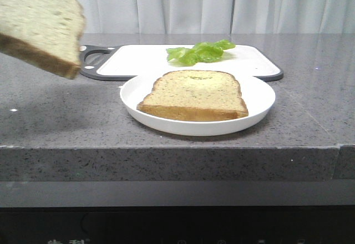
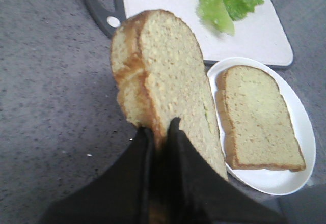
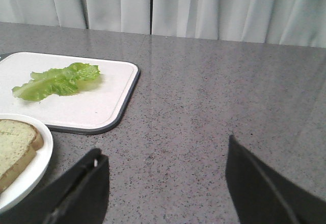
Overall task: Left arm grabs bread, right arm adds lettuce
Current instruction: 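Lift the top bread slice with the left gripper and hold it aside, then lower the right gripper onto the lettuce leaf and grasp it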
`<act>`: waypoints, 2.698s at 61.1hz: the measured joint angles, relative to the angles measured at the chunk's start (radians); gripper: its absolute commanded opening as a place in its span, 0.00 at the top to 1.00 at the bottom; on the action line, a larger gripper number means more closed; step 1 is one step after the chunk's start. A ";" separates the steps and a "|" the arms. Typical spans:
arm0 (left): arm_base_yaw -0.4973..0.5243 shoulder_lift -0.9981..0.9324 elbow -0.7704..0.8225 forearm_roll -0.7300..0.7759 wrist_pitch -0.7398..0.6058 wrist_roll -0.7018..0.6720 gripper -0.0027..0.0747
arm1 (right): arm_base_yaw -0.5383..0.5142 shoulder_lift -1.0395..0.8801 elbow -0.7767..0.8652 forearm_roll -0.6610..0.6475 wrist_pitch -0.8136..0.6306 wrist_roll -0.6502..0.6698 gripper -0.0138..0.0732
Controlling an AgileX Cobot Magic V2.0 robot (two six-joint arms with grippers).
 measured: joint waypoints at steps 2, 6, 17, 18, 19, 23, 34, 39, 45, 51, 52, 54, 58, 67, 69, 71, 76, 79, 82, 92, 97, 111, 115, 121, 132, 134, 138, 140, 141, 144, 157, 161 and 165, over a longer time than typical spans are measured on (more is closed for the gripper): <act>0.017 -0.018 0.009 0.008 -0.002 0.000 0.99 | 0.000 0.000 0.000 0.000 0.000 0.000 0.26; 0.045 -0.047 0.017 0.022 -0.002 0.000 0.99 | 0.000 0.000 0.000 0.000 0.000 0.000 0.26; 0.077 -0.079 0.020 0.040 -0.004 0.001 0.99 | 0.000 0.002 0.000 0.000 0.000 0.000 0.26; 0.077 -0.080 0.020 0.040 -0.004 0.001 0.99 | 0.000 0.001 0.000 0.000 0.000 0.000 0.26; 0.077 -0.080 0.020 0.040 -0.004 0.001 0.99 | 0.000 0.002 0.000 0.000 0.000 0.000 0.26; 0.077 -0.080 0.022 0.040 -0.006 0.001 0.99 | 0.000 0.022 0.000 0.000 0.000 0.000 0.26; 0.077 -0.080 0.024 0.040 -0.006 0.001 0.99 | 0.000 0.224 -0.093 0.000 0.034 0.000 0.26; 0.077 -0.080 0.024 0.040 -0.006 0.001 0.99 | 0.000 0.355 -0.180 0.000 0.034 0.000 0.26; 0.077 -0.080 0.024 0.040 -0.006 0.001 0.99 | 0.000 0.513 -0.298 0.000 0.034 -0.015 0.26; 0.077 -0.080 0.024 0.040 -0.006 0.001 0.99 | 0.016 0.671 -0.401 0.000 0.044 -0.037 0.26; 0.077 -0.080 0.024 0.040 -0.006 0.001 0.99 | 0.021 0.693 -0.416 0.000 0.047 -0.043 0.26; 0.077 -0.080 0.024 0.040 -0.006 0.001 0.99 | 0.033 0.745 -0.456 0.000 0.057 -0.055 0.26; 0.077 -0.080 0.024 0.040 -0.006 0.001 0.99 | 0.063 0.833 -0.539 0.000 0.077 -0.080 0.26; 0.077 -0.080 0.024 0.042 -0.006 0.001 0.99 | 0.112 1.012 -0.712 0.024 0.148 -0.151 0.26; 0.077 -0.080 0.024 0.042 -0.006 0.001 0.99 | 0.118 1.053 -0.747 0.040 0.165 -0.173 0.26; 0.077 -0.080 0.024 0.042 -0.006 0.001 0.99 | 0.122 1.092 -0.789 0.068 0.187 -0.206 0.26; 0.077 -0.080 0.024 0.042 -0.006 0.001 0.99 | 0.126 1.177 -0.887 0.166 0.257 -0.315 0.26; 0.077 -0.080 0.024 0.042 -0.006 0.001 0.99 | 0.126 1.241 -0.965 0.232 0.316 -0.382 0.26; 0.077 -0.080 0.024 0.042 -0.006 0.001 0.99 | 0.126 1.289 -1.037 0.273 0.364 -0.436 0.26; 0.077 -0.080 0.024 0.042 -0.006 0.001 0.99 | 0.128 1.482 -1.282 0.352 0.541 -0.499 0.26; 0.077 -0.080 0.024 0.042 -0.006 0.001 0.99 | 0.130 1.580 -1.395 0.356 0.615 -0.503 0.26; 0.077 -0.080 0.024 0.042 -0.006 0.001 0.99 | 0.172 1.773 -1.642 0.356 0.750 -0.503 0.26; 0.077 -0.080 0.024 0.042 -0.006 0.001 0.99 | 0.182 1.811 -1.694 0.346 0.769 -0.492 0.26; 0.077 -0.080 0.024 0.044 -0.006 0.001 0.99 | 0.194 1.856 -1.746 0.328 0.806 -0.477 0.26; 0.077 -0.080 0.024 0.044 -0.006 0.001 0.99 | 0.194 1.879 -1.805 0.254 0.836 -0.457 0.26; 0.077 -0.080 0.024 0.044 -0.006 0.001 0.99 | 0.194 1.879 -1.807 0.237 0.840 -0.455 0.26; 0.077 -0.080 0.024 0.044 -0.006 0.001 0.99 | 0.194 1.882 -1.808 0.217 0.846 -0.453 0.26; 0.077 -0.080 0.024 0.044 -0.006 0.001 0.99 | 0.194 1.885 -1.809 0.210 0.850 -0.453 0.26; 0.077 -0.080 0.024 0.044 -0.006 0.001 0.99 | 0.194 1.885 -1.809 0.208 0.851 -0.452 0.26; 0.077 -0.080 0.024 0.044 -0.006 0.001 0.99 | 0.194 1.890 -1.809 0.205 0.853 -0.451 0.26; 0.077 -0.080 0.024 0.044 -0.006 0.001 0.99 | 0.196 1.915 -1.810 0.202 0.850 -0.451 0.26; 0.077 -0.080 0.024 0.044 -0.006 0.001 0.99 | 0.196 1.925 -1.811 0.202 0.844 -0.451 0.26; 0.077 -0.080 0.024 0.044 -0.006 0.001 0.99 | 0.196 1.932 -1.813 0.202 0.842 -0.451 0.33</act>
